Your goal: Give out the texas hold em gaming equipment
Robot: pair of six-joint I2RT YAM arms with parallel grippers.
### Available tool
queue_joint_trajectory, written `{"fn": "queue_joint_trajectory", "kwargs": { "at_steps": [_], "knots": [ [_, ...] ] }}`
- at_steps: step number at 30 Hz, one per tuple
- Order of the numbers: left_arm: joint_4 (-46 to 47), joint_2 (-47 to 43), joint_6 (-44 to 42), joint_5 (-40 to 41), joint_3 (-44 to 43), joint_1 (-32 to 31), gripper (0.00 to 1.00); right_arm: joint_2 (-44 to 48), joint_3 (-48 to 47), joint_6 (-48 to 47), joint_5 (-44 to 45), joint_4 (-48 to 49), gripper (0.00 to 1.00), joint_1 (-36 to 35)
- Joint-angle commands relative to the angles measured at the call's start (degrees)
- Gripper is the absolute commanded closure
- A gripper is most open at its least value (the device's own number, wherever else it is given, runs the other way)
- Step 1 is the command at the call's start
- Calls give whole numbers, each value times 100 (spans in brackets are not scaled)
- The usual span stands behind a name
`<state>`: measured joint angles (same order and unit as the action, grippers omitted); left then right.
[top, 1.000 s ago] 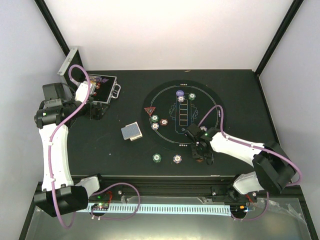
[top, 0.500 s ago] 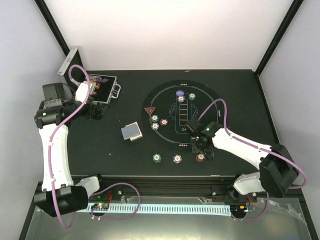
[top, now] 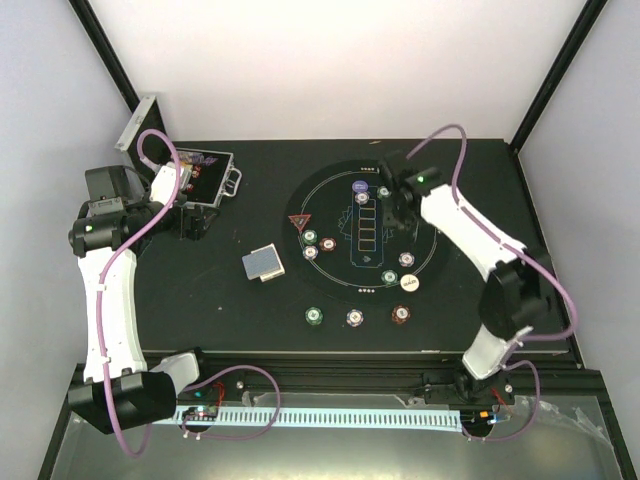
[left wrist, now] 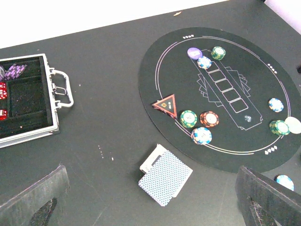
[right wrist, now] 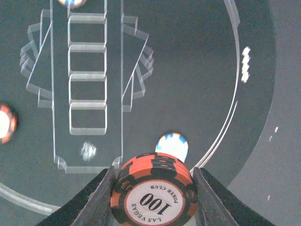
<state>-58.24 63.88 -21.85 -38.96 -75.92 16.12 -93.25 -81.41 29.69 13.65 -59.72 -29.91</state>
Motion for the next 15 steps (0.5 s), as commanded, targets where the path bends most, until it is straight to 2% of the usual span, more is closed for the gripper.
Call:
{"fn": "queue_joint_trajectory", "kwargs": {
  "at_steps": [1, 7, 15],
  "knots": [
    [14, 43, -13, -11, -206, 32, 1, -1084, -1295, -465, 368, -15, 82, 533],
    [87, 114, -9, -46, -183, 34, 1, -2837, -3232, -534, 147, -274, 82, 1123],
    [211, 238, -11, -144, -156, 33, 1, -4554, -5039, -547, -195, -567, 82, 1539]
  ]
}}
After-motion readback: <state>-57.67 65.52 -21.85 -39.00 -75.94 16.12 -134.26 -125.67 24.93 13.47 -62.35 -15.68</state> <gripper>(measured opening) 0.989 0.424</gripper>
